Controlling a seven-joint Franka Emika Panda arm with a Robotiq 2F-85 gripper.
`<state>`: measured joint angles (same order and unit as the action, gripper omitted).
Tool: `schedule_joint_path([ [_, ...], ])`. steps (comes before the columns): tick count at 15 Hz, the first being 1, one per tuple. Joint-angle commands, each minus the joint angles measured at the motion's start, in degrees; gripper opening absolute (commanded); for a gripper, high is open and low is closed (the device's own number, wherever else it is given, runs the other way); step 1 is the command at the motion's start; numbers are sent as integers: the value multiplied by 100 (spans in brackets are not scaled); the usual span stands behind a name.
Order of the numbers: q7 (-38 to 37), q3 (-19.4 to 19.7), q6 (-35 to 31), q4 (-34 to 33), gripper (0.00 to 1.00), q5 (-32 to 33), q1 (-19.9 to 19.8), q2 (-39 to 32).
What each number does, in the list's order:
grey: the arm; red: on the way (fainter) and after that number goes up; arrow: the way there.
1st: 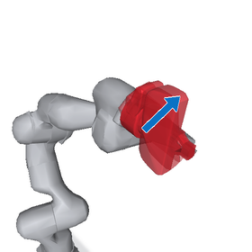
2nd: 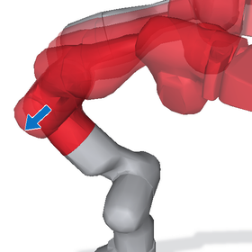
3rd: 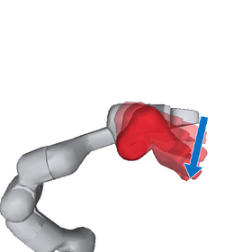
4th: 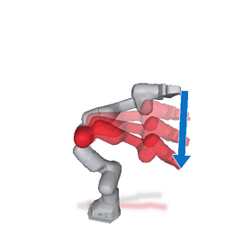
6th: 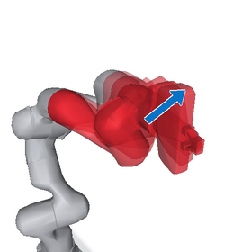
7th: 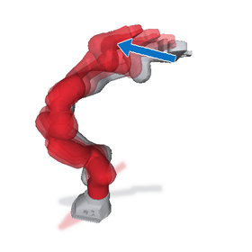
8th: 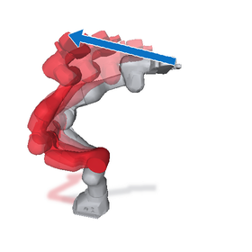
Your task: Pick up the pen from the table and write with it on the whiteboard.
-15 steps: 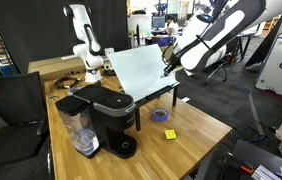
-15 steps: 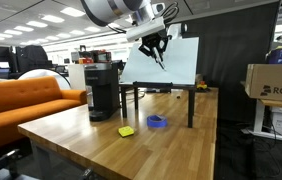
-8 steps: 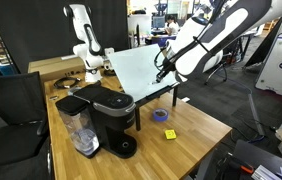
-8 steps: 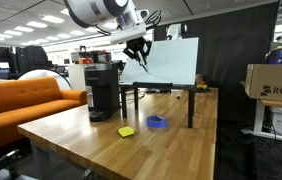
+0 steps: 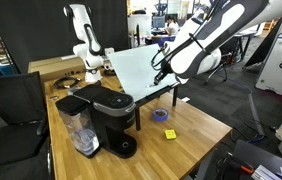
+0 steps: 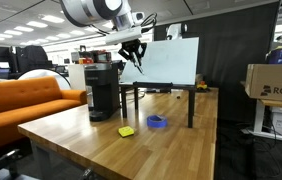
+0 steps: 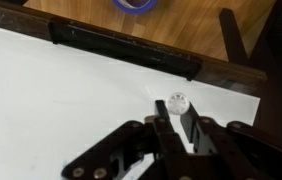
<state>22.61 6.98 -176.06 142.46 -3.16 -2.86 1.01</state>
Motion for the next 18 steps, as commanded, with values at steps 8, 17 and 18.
schedule_joint_path([
  [8, 1211, 413, -20, -595, 5, -999, -166, -446],
  [17, 1823, 285, 132, -1076, 5, -1748, -214, -864],
  [18, 1871, 215, 132, -1066, 5, -1786, -206, -857],
])
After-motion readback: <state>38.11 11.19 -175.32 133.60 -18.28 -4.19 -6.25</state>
